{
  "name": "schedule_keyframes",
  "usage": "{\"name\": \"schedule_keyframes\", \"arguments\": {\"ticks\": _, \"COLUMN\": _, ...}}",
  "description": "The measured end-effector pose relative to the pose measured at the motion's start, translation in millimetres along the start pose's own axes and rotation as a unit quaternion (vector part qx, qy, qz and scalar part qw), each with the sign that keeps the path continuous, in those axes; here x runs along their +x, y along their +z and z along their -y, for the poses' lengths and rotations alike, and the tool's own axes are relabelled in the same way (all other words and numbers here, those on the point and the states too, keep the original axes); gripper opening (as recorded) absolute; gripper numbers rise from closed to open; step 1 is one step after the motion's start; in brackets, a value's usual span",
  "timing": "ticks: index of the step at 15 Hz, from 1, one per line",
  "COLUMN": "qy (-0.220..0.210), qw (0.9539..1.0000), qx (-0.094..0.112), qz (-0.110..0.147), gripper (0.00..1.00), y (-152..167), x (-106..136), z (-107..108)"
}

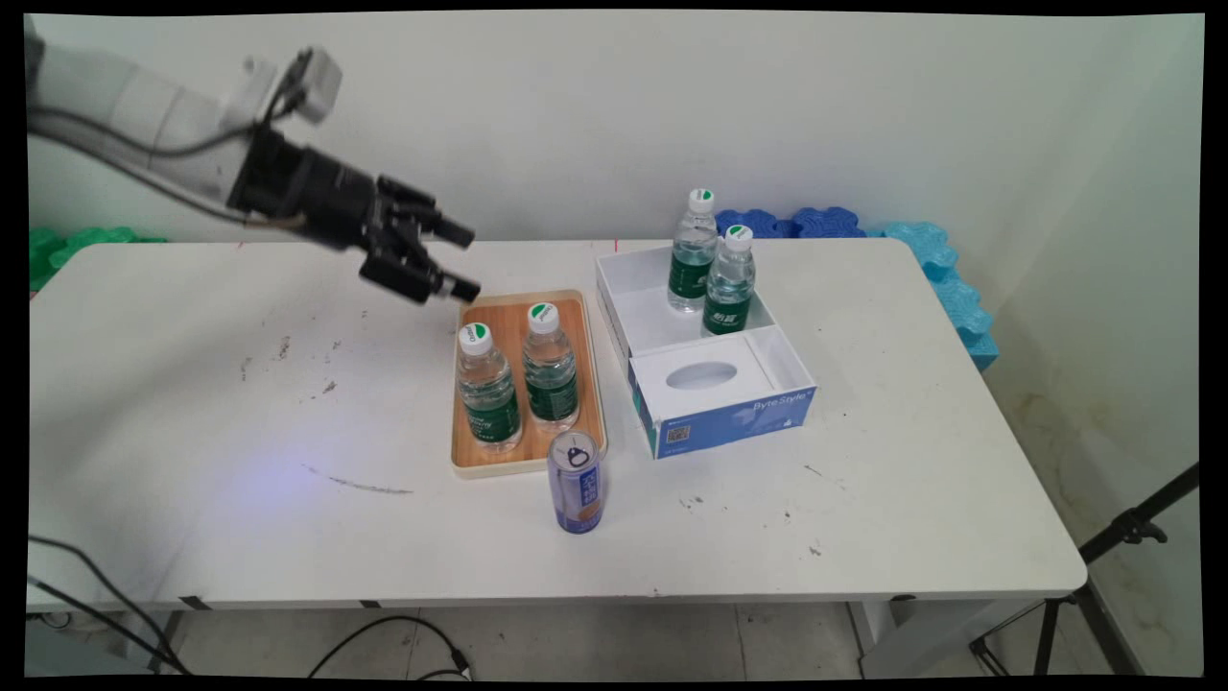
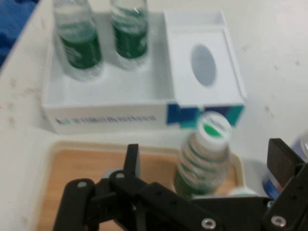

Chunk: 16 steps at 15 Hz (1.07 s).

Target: Pick up the green bottle from the white box

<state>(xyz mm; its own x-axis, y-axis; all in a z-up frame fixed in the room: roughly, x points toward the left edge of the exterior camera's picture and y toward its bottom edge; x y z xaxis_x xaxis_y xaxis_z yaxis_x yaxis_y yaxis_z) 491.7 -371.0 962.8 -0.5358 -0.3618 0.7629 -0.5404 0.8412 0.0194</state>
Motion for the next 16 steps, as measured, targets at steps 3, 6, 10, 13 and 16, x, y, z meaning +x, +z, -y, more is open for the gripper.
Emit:
{"name": "schedule_keyframes", "arguments": {"ticks": 3, "qy": 0.002, "qw": 0.9997, "qx": 0.023, "qz": -0.011, "gripper": 1.0, "y": -0.4, "x": 46.0, "z": 12.5}}
{"name": "schedule_keyframes", "arguments": {"ticks": 6, "qy": 0.009, "qw": 0.999, "qx": 0.041, "qz": -0.016, "gripper": 1.0, "y": 13.6, "x": 74.9, "z": 25.6}}
{"name": "schedule_keyframes", "arguments": {"ticks": 10, "qy": 0.011, "qw": 0.9977, "qx": 0.064, "qz": -0.016, "gripper": 1.0, "y": 57.5, "x": 102.0, "z": 53.1}}
{"name": "schedule_keyframes", "arguments": {"ticks": 13, "qy": 0.013, "qw": 0.9975, "qx": 0.067, "qz": -0.016, "gripper": 1.0, "y": 93.9, "x": 111.7, "z": 69.6}}
{"name": "schedule_keyframes", "arguments": {"ticks": 16, "qy": 0.017, "qw": 0.9977, "qx": 0.064, "qz": -0.017, "gripper": 1.0, "y": 136.3, "x": 122.4, "z": 84.9}}
